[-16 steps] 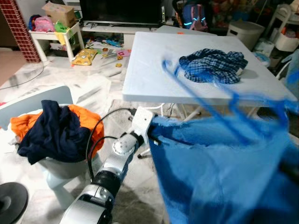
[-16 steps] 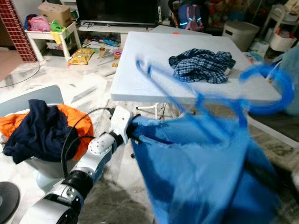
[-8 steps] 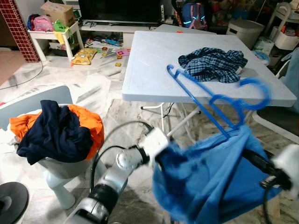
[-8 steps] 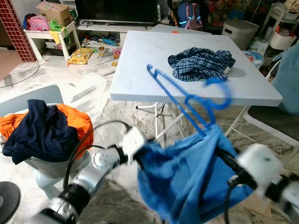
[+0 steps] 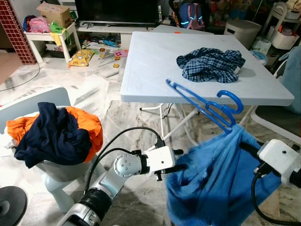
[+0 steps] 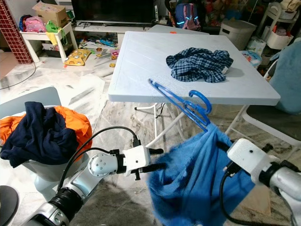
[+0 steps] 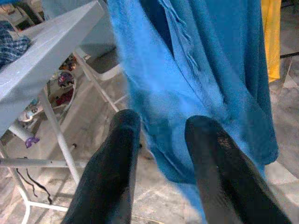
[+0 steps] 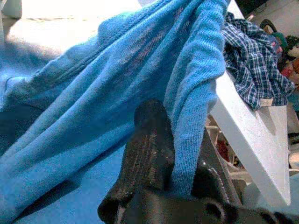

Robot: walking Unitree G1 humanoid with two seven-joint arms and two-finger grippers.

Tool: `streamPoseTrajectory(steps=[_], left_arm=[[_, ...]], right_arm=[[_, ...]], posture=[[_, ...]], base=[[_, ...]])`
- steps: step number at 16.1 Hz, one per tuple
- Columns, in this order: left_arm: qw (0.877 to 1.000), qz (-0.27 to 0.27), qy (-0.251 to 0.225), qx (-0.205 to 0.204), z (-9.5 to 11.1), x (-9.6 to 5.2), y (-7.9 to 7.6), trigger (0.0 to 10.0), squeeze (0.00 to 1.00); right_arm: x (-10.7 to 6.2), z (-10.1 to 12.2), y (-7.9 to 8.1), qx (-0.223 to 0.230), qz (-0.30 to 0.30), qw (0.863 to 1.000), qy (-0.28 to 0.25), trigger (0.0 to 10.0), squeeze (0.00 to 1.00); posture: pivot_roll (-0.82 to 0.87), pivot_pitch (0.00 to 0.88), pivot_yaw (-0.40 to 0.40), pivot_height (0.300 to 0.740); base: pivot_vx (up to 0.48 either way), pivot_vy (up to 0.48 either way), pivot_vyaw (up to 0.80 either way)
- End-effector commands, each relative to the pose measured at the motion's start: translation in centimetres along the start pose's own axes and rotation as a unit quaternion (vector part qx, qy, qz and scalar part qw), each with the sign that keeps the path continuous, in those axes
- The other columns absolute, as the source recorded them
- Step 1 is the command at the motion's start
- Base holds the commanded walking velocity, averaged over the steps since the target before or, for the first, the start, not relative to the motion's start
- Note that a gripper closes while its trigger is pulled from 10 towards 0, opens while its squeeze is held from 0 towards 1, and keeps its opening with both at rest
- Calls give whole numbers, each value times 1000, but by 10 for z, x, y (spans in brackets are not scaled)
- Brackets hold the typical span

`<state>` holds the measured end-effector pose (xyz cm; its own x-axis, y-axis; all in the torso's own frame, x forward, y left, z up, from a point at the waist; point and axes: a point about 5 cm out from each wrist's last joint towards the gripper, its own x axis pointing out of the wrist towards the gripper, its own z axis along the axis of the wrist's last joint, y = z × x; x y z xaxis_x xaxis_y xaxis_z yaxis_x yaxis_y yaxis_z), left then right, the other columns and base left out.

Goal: Hang hanger

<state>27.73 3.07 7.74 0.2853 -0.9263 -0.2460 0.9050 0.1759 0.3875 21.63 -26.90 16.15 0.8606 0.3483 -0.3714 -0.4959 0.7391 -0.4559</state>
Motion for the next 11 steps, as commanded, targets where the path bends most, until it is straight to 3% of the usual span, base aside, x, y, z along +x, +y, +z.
streamPoseTrajectory(steps=[1,4,5,6,8,11], left_arm=[[1000,-5,0,13,3,-1,2,10000,1000],[999,19,-49,8,17,-1,10,10000,1000],[997,24,-73,11,24,-2,12,10000,1000],[996,36,-85,7,27,-3,15,10000,1000],[995,35,-88,11,28,-4,15,10000,1000],[996,-14,-90,11,30,-2,4,10000,1000]], right_arm=[[1,3,-3,-4,10,1000,-8,10000,0],[2,-5,-3,-47,23,998,16,10000,0],[-5,-16,-1,-99,51,992,56,10000,0],[-10,-20,1,-123,75,987,71,10000,0],[-21,-27,5,-122,133,979,94,10000,0],[-35,-37,1,-145,188,962,133,10000,0]], posture=[[-45,0,-53,740],[-43,0,-55,740],[-43,0,-55,740],[-46,0,-53,740],[-52,0,-50,740],[-55,0,-45,740]], base=[[0,0,0],[0,0,0],[0,0,0],[0,0,0],[0,0,0],[0,0,0]])
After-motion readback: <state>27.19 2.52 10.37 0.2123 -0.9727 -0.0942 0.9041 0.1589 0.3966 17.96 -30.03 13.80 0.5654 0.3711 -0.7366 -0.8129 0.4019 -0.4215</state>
